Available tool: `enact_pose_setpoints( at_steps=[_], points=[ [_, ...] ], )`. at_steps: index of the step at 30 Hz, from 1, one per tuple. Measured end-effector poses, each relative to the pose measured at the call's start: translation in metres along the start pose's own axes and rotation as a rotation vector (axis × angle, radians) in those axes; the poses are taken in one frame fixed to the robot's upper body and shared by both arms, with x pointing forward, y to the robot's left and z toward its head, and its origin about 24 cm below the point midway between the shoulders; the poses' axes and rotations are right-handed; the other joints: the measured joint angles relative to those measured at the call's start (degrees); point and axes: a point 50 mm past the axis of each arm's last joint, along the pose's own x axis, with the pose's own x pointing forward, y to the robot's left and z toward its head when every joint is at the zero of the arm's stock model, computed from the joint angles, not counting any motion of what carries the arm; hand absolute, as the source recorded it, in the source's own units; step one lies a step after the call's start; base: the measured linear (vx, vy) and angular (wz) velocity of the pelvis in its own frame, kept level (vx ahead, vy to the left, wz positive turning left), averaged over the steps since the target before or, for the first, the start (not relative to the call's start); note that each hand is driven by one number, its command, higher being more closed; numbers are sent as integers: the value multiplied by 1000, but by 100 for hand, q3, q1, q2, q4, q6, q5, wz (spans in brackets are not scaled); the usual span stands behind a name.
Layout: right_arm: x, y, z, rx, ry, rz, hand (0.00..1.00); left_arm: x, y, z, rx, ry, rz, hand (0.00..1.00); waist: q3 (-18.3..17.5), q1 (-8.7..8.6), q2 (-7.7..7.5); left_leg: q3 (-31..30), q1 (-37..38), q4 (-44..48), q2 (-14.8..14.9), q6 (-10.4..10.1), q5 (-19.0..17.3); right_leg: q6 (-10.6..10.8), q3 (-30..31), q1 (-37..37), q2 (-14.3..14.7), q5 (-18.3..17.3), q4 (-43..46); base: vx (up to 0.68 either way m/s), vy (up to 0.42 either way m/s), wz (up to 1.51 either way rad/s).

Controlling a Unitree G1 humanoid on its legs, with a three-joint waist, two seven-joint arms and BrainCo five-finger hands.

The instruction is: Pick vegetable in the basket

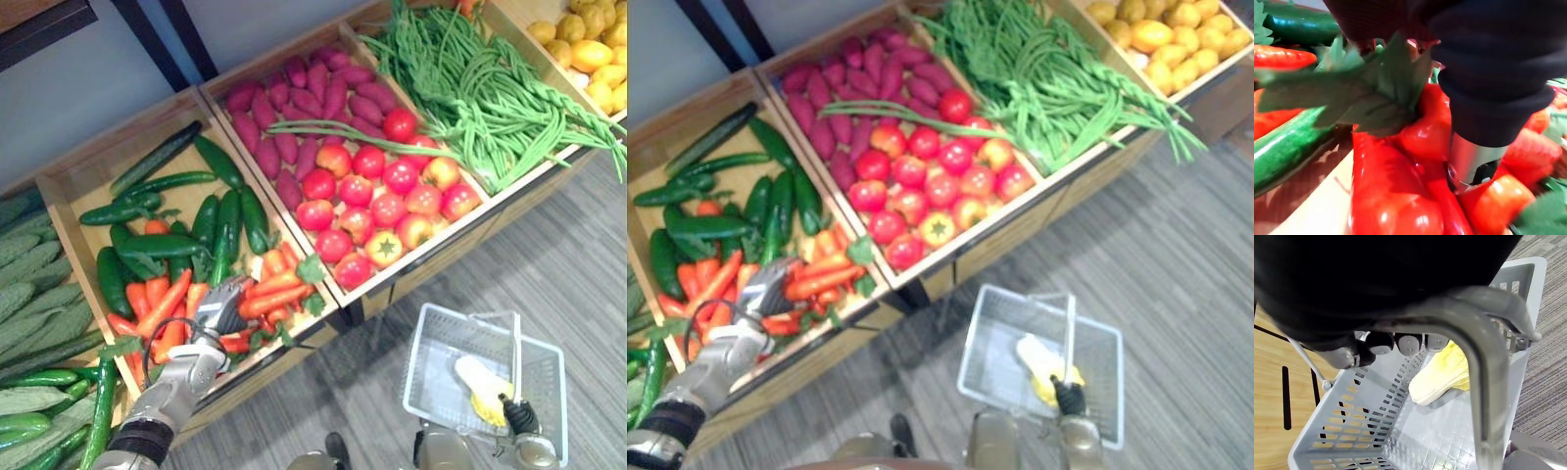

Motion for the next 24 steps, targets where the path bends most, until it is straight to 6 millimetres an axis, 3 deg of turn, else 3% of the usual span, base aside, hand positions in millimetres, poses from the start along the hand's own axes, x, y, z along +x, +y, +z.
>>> enact_pose_setpoints(
  at_steps=[4,15,24],
  points=[
    [1,3,4,-3,-10,9,100,10,3,-8,-8,81,31,100,44,-114,-54,30,-1,-12,0,0,-3,0,65,-59,9,0,48,-83,-55,-5],
    [1,3,4,-5,-8,10,100,18,10,-10,-27,134,76,100,84,-137,-81,138,49,-35,28,-3,-6,3,155,-70,64,4,38,-38,-49,-5],
    [1,2,1,-12,13,6,100,9,12,-6,-54,125,98,100,87,-242,-93,86,224,-30,25,-3,-5,3,36,233,39,4,-82,-13,-34,5]
  ],
)
